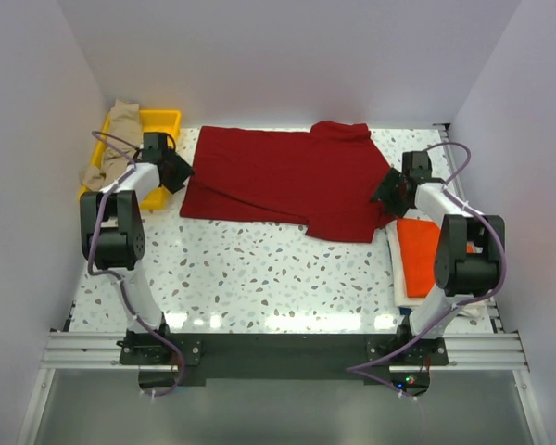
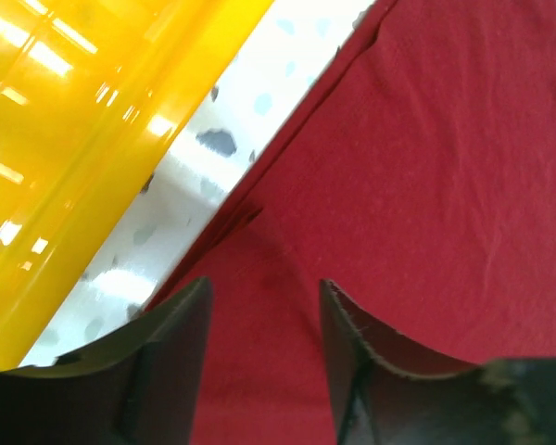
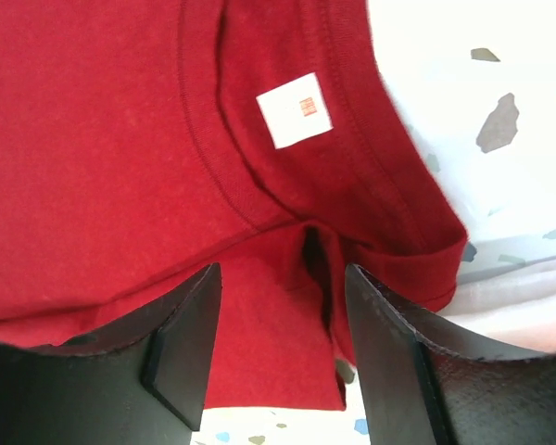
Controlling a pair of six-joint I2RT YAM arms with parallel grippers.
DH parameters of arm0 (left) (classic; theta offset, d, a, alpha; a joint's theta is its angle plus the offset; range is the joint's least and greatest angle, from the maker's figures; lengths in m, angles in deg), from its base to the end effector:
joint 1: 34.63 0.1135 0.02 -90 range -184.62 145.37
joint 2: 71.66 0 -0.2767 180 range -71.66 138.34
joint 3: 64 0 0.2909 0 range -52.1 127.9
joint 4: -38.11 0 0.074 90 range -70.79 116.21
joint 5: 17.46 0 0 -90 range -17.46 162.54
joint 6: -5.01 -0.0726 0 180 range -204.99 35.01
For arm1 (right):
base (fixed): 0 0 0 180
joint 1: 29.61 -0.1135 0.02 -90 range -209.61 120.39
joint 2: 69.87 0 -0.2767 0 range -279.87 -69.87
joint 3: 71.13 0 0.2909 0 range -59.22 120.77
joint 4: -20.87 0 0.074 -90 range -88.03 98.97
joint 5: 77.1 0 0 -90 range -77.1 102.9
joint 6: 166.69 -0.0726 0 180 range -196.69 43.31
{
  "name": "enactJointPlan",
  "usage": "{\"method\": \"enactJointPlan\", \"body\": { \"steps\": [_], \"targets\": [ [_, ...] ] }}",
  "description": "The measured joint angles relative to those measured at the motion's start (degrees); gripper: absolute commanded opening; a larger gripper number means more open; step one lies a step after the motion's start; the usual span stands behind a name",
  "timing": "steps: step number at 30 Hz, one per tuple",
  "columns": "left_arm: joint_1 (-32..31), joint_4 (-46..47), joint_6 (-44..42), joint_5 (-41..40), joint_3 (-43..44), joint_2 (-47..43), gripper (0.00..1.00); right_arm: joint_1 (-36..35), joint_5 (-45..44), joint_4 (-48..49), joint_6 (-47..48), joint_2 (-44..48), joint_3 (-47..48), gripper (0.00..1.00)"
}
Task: Fold and stack the t-shirts
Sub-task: Fold the tshirt
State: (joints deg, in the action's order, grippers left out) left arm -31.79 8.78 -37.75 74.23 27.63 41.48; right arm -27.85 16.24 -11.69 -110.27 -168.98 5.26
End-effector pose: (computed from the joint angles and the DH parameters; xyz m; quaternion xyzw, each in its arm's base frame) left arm 0.4914 0.0222 0.1476 -0.3943 0.8556 -0.1395 0.3050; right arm 0.4155 -0.0085 0.1540 0.2813 0.9117 0.1085 0.2792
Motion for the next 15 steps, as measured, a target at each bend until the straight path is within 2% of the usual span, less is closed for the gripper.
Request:
{"method": "enactJointPlan", "body": {
  "steps": [4, 11, 15],
  "targets": [
    [0.0, 0.3, 0.1, -0.4, -6.2, -6.7, 0.57, -1.4, 0.2, 0.0, 0.4, 2.9, -1.3, 0.60],
    [0.0, 3.1, 1.6, -2.0, -20.5, -20.4, 0.55, -7.1, -1.9, 0.3, 0.6, 13.2, -9.6, 0.59],
    [0.0, 5.3, 2.8, -1.8, -27.1, -22.6, 0.54, -7.8, -3.5, 1.9, 0.7, 17.5, -15.7, 0.58]
  ]
}}
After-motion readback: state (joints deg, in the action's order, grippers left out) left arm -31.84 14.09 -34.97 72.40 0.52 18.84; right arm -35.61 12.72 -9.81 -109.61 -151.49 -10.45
